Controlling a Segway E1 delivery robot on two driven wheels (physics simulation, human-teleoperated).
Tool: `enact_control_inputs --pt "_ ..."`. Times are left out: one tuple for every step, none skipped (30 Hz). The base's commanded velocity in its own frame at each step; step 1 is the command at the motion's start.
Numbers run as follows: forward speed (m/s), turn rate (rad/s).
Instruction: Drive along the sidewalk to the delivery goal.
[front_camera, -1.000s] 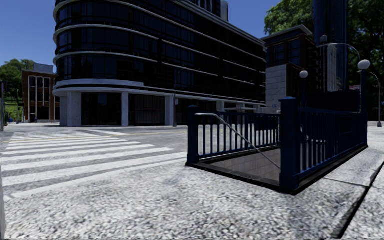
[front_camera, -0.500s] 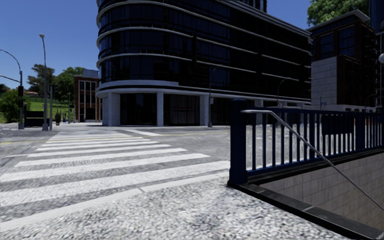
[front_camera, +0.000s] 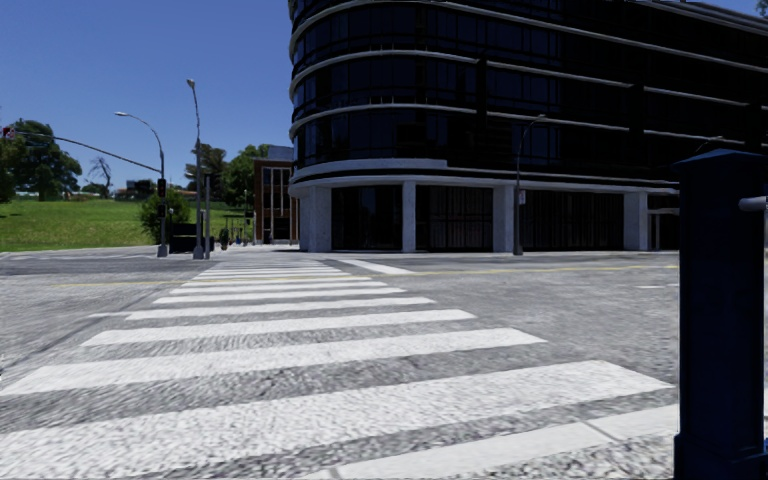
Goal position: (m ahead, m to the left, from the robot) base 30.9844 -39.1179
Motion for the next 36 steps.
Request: enact_control_inputs --pt "2.00 0.58" --pt "2.00 0.58" --pt "2.00 0.58" --pt "2.00 0.58" --pt "2.00 0.58" --pt "2.00 0.58" --pt "2.00 0.58" --pt "2.00 0.58" --pt "2.00 0.55" --pt "2.00 0.46" --pt "2.00 0.46" --pt "1.93 0.43" --pt "1.79 0.31" --pt "1.65 0.06" --pt "1.55 0.00" --pt "1.55 0.00" --pt "1.51 0.00" --pt "1.47 0.00" --pt "1.41 0.00" --pt "1.37 0.00" --pt "1.37 0.00" --pt "1.35 0.00" --pt "1.34 0.00" --pt "1.33 0.00" --pt "1.33 0.00" --pt "1.33 0.00" --pt "1.33 0.00" --pt "1.33 0.00" --pt "1.33 0.00" --pt "1.33 0.11" --pt "1.33 0.11" --pt "1.33 0.21" --pt "1.33 0.24" --pt "1.33 0.25" --pt "1.33 0.25" --pt "1.33 0.25"
